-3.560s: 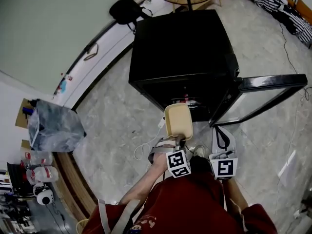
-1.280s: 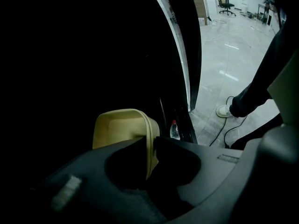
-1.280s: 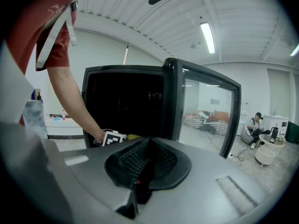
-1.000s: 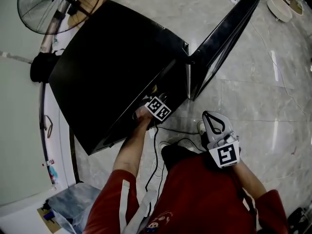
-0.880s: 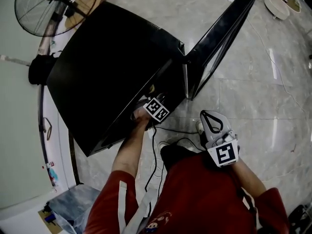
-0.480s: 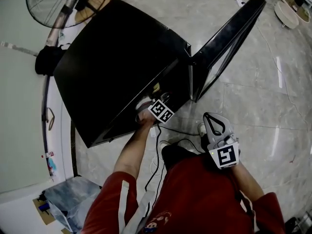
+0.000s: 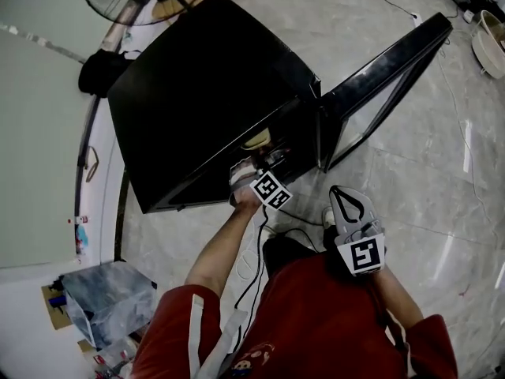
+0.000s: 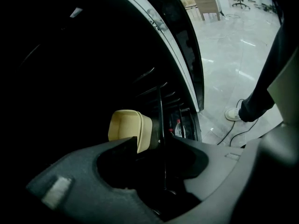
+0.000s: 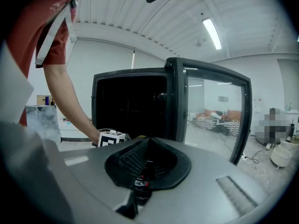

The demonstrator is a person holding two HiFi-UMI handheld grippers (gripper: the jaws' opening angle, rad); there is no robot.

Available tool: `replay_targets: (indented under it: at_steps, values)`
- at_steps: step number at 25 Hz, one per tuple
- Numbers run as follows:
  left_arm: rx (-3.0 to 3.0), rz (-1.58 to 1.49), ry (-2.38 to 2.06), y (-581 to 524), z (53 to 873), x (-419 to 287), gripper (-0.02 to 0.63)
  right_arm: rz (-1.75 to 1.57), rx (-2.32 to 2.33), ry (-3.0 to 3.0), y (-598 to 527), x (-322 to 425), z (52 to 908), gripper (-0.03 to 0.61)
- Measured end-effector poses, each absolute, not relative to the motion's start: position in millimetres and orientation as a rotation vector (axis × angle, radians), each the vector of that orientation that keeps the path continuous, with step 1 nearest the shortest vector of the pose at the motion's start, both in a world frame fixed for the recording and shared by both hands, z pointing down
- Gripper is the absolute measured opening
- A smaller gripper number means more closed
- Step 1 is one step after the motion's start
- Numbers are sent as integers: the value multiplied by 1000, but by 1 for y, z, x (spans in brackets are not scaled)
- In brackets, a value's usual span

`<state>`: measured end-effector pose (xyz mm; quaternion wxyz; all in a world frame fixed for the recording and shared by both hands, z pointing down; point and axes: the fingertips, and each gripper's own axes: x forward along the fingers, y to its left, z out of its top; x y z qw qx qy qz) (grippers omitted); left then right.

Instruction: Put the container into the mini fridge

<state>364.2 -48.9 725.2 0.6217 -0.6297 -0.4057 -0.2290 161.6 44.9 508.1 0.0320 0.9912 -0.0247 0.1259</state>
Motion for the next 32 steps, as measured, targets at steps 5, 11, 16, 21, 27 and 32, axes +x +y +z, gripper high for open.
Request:
replay_targets:
  at_steps: [5,11,16,21,27,32]
  values:
    - [-1414,-521,-876,-58,716,340,204,356,3058,-186,49,161,506,0]
    - [-1413,-571,-879,-71,713,297,202,321,3069,-307,48,167,505,0]
    - [-1452,-653,-854,-92,702,263,202,320,3035,-473,32,177,506,0]
    - [-1457,-700,-811,-116,693,236,202,334,3013,-628,16,186,511,0]
    - [-1640,-791,-741,-142,670,210,202,351,2997,-711,-3,197,511,0]
    - [-1843,-811,-682,-153,639,190,202,386,2955,-699,-9,200,518,0]
